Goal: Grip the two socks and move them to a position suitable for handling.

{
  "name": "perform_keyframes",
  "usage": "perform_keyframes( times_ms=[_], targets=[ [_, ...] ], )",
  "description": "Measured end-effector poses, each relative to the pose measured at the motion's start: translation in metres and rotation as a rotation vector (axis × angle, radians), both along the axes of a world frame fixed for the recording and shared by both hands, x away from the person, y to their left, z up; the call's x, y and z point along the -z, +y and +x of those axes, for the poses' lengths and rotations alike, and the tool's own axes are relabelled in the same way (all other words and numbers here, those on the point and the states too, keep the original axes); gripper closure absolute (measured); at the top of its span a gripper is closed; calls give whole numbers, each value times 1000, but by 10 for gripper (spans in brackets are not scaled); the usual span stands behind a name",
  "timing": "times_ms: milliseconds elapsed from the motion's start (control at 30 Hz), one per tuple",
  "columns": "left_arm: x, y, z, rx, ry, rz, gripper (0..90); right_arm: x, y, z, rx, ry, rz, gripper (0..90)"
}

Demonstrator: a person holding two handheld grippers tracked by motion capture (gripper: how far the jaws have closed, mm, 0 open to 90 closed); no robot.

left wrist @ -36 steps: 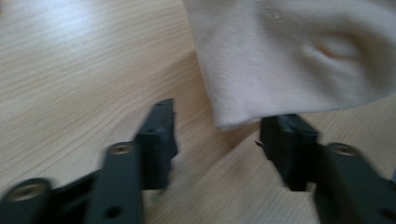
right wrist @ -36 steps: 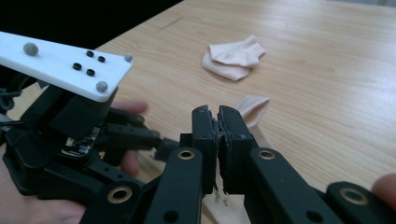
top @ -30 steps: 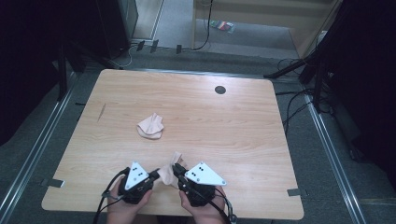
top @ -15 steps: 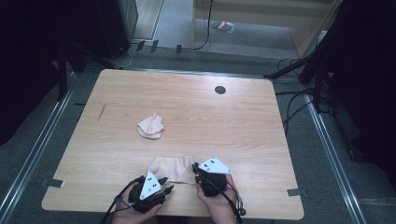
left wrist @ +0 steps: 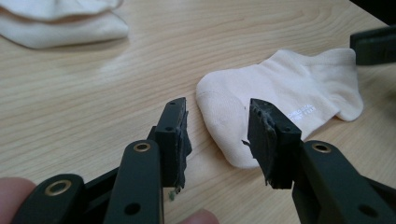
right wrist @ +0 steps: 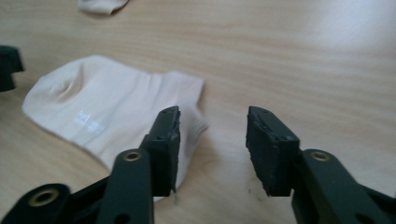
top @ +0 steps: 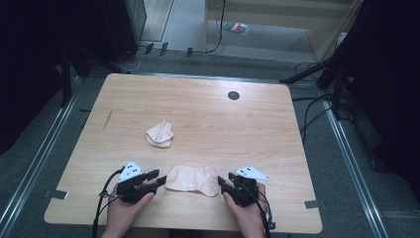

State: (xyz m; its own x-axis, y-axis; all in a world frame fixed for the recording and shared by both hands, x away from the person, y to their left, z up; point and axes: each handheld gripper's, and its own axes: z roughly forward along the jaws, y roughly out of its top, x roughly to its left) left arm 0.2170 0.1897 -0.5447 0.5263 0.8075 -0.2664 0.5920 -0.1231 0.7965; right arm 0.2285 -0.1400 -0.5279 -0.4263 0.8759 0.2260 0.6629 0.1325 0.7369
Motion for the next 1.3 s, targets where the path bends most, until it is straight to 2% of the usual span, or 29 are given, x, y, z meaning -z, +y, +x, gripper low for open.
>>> perform_keyframes(
  times_ms=[67,133,233,267,333,400,533,600,633,700,733,767,800,833,867,900,933,967,1000,1067,1133,1200,1233,1300],
  targets=[
    [2,-4,4,4,14,-2,583,6,5,-2,-13,30,14,533],
    [3,-10,7,15,19,23,622,10,11,-4,-23,36,1,566],
    [6,-17,11,31,39,82,808,12,19,-7,-27,1,-50,775],
    [6,-19,11,35,37,103,877,11,19,-8,-31,-8,-51,846],
    [4,-20,7,49,4,146,900,8,18,-9,-41,-25,-46,883],
    [0,-19,3,49,-19,163,900,5,17,-10,-41,-37,-50,887],
    [-9,-8,-11,18,-43,139,900,-3,13,-15,-56,-43,-46,890],
    [-10,-4,-19,12,-43,161,900,-5,12,-19,-67,-41,-61,893],
    [-9,-3,-22,11,-35,179,900,-5,12,-21,-73,-35,-75,895],
    [-6,-1,-27,27,-9,184,900,-4,11,-23,-84,-13,-82,895],
    [-3,-2,-27,74,30,174,900,-1,11,-23,-88,3,-82,894],
    [-1,-3,-28,85,28,172,895,2,10,-23,-102,31,-75,873],
    [-1,-3,-30,77,3,171,866,5,10,-22,-125,44,-61,802],
    [-2,-2,-30,63,-18,153,772,6,9,-22,-132,49,-55,693],
    [-4,-1,-29,46,-32,124,661,5,7,-22,-112,26,-55,605],
    [-7,2,-28,34,-42,79,626,2,5,-22,-86,4,-43,591],
    [-9,6,-27,31,-50,38,633,-2,2,-22,-69,-20,-14,597],
    [-10,8,-26,28,-55,10,683,-7,0,-23,-59,-45,8,637],
    [-10,9,-24,18,-57,24,756,-11,0,-26,-65,-73,22,689],
    [-7,8,-21,20,-37,26,848,-11,6,-29,-95,-85,25,745],
    [-3,4,-17,25,-13,42,900,-6,20,-32,-135,-77,6,772],
    [1,-2,-16,54,-3,50,900,3,36,-33,-177,-52,-26,782],
    [2,-5,-16,65,-3,81,900,7,42,-33,-195,-44,-47,785],
    [5,-11,-18,81,2,123,900,16,49,-32,-189,-23,-92,793]
  ],
)
